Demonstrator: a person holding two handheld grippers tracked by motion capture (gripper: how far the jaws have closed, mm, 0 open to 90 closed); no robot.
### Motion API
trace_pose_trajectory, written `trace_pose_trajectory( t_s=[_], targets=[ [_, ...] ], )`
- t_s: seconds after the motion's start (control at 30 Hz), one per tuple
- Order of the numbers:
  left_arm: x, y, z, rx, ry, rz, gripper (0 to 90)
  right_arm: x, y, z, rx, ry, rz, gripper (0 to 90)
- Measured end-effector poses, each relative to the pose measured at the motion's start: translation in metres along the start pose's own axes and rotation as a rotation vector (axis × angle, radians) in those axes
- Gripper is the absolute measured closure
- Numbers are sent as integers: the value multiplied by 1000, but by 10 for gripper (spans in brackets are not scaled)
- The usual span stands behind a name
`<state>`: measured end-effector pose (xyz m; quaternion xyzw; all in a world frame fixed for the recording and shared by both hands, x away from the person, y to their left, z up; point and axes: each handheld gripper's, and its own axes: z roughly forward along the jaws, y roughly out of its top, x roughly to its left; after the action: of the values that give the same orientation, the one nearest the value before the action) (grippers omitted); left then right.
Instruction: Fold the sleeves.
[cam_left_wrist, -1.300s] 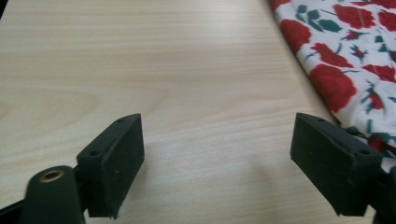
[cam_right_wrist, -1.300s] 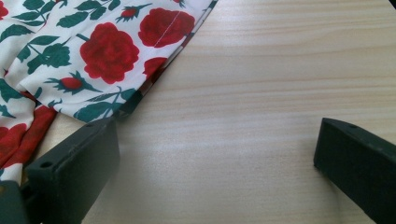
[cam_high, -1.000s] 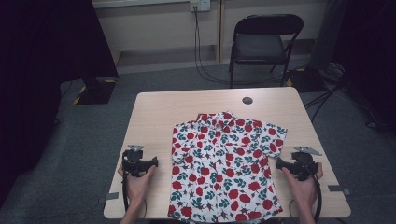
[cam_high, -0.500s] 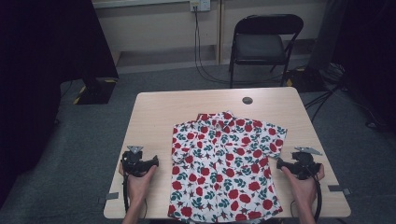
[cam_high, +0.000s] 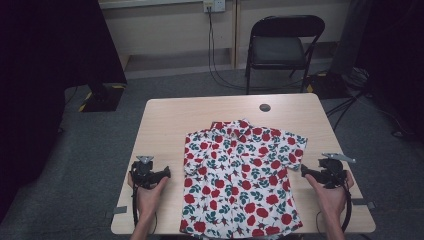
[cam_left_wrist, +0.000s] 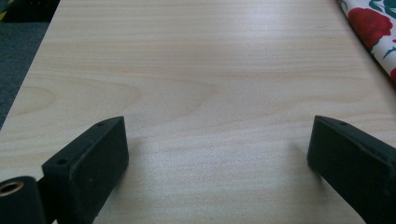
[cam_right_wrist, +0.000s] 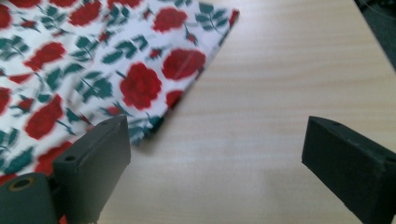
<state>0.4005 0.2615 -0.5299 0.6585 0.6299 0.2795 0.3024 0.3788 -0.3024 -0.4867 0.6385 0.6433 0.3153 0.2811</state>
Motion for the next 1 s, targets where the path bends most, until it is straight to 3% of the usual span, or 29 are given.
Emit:
trace_pose_trajectory(
  t_s=[0.13,0.27,0.5,0.57,1.0],
  targets=[
    [0,0,0,2,0,1,45,1,16,-7,-8,16,-18,65],
    [0,0,0,2,-1,0,44,4,31,-11,-23,63,-40,37],
    [0,0,0,2,0,0,44,8,54,-14,-40,82,-58,176],
    [0,0,0,2,0,1,44,8,57,-11,-48,91,-59,219],
    [0,0,0,2,0,1,44,2,100,22,35,118,-58,413]
  ],
)
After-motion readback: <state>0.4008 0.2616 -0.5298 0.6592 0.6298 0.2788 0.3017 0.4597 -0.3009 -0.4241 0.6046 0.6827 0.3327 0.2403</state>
